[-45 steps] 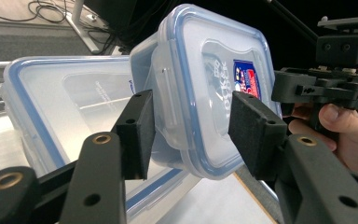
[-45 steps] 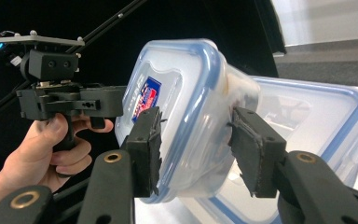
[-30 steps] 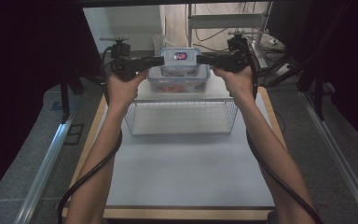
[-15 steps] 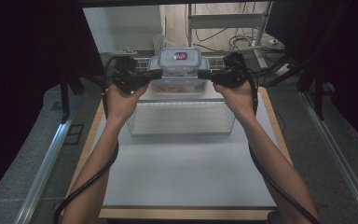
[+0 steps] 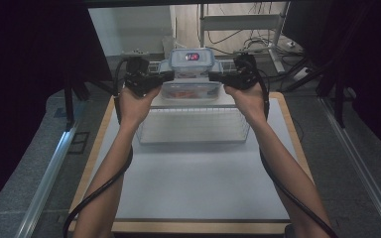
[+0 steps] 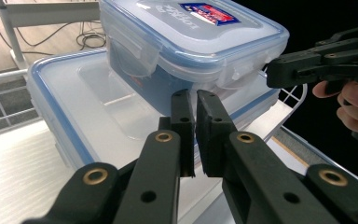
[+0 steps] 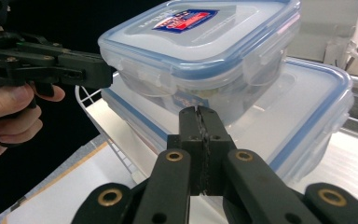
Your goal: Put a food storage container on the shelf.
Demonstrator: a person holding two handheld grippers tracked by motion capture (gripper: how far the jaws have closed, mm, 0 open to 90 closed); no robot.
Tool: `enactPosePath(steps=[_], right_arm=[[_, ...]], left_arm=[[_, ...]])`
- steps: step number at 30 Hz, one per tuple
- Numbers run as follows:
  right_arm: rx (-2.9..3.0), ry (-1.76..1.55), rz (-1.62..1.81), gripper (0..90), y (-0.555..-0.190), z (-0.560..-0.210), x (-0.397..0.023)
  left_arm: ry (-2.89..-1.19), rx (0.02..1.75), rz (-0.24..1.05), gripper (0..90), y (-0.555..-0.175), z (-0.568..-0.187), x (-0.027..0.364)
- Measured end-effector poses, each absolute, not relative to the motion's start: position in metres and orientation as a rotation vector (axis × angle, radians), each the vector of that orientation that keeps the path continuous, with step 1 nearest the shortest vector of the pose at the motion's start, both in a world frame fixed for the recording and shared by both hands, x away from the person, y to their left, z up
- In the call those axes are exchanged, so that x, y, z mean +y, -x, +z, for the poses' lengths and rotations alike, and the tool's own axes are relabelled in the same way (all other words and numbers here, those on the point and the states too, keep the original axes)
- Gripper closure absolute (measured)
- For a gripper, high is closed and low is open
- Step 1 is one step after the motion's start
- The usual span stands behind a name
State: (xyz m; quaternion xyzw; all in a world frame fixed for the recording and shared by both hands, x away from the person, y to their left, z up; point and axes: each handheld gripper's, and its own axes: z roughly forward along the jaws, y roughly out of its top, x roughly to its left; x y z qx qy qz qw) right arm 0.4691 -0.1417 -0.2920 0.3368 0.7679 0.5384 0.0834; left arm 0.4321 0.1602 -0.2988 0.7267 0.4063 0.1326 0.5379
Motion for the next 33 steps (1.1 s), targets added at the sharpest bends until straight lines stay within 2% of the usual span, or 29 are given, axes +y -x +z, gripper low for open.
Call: enactPosePath(steps=[3, 13, 33], right_arm=[[2.299, -0.976, 1.614, 88.1, -0.465, -0.294, -0.142], [2.310, -0.904, 1.677, 72.4, -0.449, -0.302, -0.147], [2.320, -0.884, 1.688, 59.3, -0.427, -0.326, -0.168]], left_arm=[[-1.756, 0.945, 0.348, 81.5, -0.427, -0.299, 0.159], [-1.761, 0.916, 0.379, 63.6, -0.411, -0.306, 0.164], [-1.815, 0.854, 0.389, 40.9, -0.372, -0.340, 0.170]])
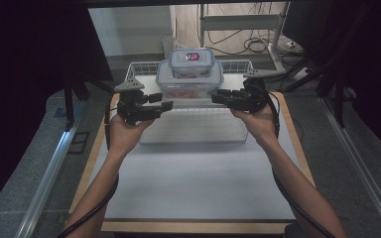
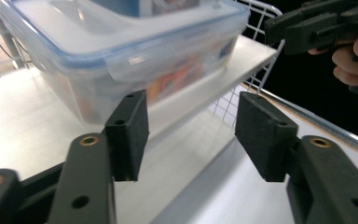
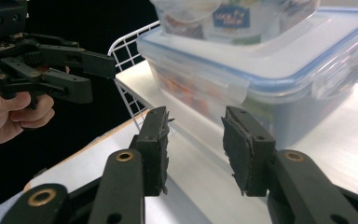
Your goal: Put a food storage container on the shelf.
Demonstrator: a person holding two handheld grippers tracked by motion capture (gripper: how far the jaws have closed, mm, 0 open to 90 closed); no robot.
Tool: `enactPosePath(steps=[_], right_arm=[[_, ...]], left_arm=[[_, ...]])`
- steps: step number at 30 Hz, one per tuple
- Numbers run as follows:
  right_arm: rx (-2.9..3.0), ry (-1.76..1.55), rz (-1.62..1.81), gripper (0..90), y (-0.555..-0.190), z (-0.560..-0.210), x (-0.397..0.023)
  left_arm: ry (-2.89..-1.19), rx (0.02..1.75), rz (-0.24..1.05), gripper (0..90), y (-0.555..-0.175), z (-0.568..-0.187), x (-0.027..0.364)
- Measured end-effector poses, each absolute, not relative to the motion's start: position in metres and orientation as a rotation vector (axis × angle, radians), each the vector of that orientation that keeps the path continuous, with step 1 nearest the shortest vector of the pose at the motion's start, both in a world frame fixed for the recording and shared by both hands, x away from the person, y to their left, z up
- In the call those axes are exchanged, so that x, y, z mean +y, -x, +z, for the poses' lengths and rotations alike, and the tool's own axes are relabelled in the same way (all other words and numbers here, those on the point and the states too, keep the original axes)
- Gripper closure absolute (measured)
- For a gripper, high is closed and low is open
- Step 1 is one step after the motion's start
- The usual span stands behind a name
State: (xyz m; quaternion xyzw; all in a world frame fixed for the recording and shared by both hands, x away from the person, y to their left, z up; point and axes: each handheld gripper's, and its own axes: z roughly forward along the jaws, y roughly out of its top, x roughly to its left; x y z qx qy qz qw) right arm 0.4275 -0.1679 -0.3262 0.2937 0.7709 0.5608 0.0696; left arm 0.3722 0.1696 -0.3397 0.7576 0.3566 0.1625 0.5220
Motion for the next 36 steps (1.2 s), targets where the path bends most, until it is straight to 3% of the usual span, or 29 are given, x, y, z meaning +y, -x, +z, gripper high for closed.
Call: enactPosePath(steps=[10, 17, 36], right_arm=[[2.356, -0.803, 1.583, 48.2, -0.406, -0.333, -0.165], [2.377, -0.786, 1.531, 39.9, -0.396, -0.340, -0.168], [2.417, -0.745, 1.427, 26.8, -0.374, -0.369, -0.171]], left_arm=[[-1.882, 0.837, 0.406, 28.7, -0.351, -0.360, 0.164], [-1.905, 0.837, 0.421, 25.2, -0.340, -0.371, 0.165], [-1.949, 0.840, 0.374, 10.5, -0.318, -0.405, 0.163]])
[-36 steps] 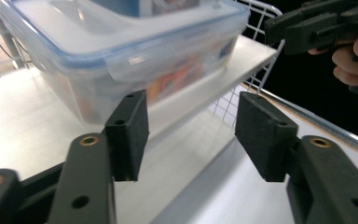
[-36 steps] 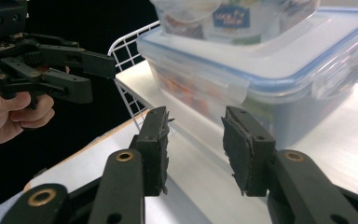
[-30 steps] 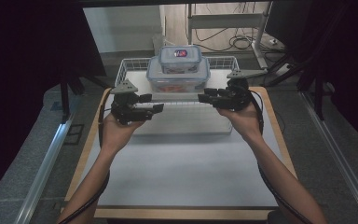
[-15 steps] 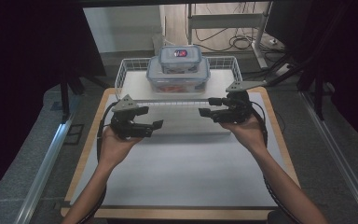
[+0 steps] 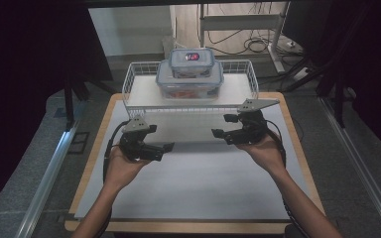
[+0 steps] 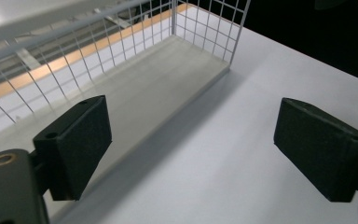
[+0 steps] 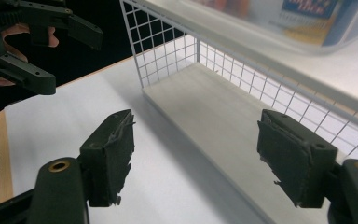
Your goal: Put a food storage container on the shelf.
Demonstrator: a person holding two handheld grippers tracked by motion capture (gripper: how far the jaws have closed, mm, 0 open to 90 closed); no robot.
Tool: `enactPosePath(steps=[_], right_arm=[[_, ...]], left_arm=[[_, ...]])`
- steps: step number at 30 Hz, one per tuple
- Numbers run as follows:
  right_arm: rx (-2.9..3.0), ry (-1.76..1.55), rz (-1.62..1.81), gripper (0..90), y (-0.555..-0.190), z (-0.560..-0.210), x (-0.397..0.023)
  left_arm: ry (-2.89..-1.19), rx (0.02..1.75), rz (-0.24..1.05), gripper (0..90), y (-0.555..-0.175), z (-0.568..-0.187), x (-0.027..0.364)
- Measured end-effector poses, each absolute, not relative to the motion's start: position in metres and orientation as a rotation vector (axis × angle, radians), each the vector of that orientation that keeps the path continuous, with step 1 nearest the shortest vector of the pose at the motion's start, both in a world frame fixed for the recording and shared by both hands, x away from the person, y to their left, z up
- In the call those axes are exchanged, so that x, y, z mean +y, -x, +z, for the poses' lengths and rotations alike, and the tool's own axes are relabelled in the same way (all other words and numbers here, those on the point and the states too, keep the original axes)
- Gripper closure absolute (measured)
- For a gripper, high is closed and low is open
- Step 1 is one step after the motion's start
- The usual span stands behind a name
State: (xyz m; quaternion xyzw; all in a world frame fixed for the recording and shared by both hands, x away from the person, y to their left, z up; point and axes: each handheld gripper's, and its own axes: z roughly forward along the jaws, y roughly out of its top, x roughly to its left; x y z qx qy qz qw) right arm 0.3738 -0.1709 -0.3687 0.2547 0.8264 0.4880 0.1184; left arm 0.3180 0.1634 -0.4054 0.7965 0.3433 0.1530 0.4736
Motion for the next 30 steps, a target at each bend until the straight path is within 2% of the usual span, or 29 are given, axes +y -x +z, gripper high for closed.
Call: enactPosePath(steps=[16, 30], right_arm=[[2.408, -0.764, 1.405, 14.1, -0.353, -0.394, -0.180], [2.413, -0.740, 1.376, 9.2, -0.338, -0.412, -0.186]], left_arm=[[-1.990, 0.812, 0.391, 4.5, -0.298, -0.427, 0.151], [-1.960, 0.801, 0.383, 4.8, -0.282, -0.452, 0.142]])
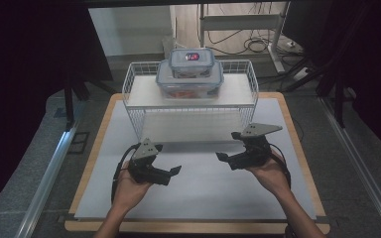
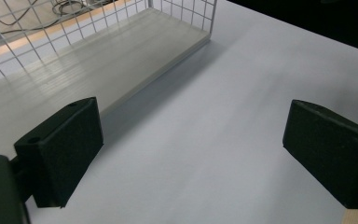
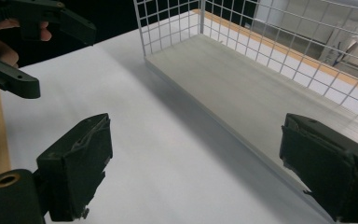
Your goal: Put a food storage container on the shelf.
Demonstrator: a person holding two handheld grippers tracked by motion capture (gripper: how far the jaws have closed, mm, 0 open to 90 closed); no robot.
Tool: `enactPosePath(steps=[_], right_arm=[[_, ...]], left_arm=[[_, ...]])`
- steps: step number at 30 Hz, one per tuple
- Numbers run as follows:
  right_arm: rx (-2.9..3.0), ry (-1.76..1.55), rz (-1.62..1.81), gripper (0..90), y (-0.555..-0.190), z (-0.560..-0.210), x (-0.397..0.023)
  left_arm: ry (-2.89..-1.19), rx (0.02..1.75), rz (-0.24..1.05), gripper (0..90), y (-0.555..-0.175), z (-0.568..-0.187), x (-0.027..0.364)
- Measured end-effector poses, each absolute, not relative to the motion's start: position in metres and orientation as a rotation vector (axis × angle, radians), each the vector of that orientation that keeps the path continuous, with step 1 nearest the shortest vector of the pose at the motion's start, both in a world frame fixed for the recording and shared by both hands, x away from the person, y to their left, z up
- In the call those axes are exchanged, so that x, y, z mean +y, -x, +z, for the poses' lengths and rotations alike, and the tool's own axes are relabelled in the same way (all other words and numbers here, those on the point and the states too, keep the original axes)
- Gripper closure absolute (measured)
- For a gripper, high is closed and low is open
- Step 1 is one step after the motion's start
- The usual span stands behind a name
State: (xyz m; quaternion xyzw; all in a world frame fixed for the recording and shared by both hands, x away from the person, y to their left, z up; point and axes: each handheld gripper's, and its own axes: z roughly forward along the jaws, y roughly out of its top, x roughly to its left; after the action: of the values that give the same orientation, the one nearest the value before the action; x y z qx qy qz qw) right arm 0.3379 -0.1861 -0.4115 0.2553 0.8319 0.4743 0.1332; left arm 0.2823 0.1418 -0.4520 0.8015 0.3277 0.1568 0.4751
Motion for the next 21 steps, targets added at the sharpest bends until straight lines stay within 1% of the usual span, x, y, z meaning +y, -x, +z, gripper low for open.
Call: enactPosePath(steps=[7, 15, 21], right_arm=[[2.397, -0.737, 1.394, 8.7, -0.331, -0.416, -0.192], [2.399, -0.749, 1.378, 8.6, -0.320, -0.432, -0.200], [2.385, -0.793, 1.380, 5.7, -0.315, -0.443, -0.206]], left_arm=[[-1.999, 0.792, 0.409, 4.4, -0.274, -0.461, 0.139], [-1.985, 0.812, 0.431, 4.3, -0.257, -0.471, 0.151], [-1.974, 0.839, 0.440, 4.3, -0.249, -0.482, 0.160]])
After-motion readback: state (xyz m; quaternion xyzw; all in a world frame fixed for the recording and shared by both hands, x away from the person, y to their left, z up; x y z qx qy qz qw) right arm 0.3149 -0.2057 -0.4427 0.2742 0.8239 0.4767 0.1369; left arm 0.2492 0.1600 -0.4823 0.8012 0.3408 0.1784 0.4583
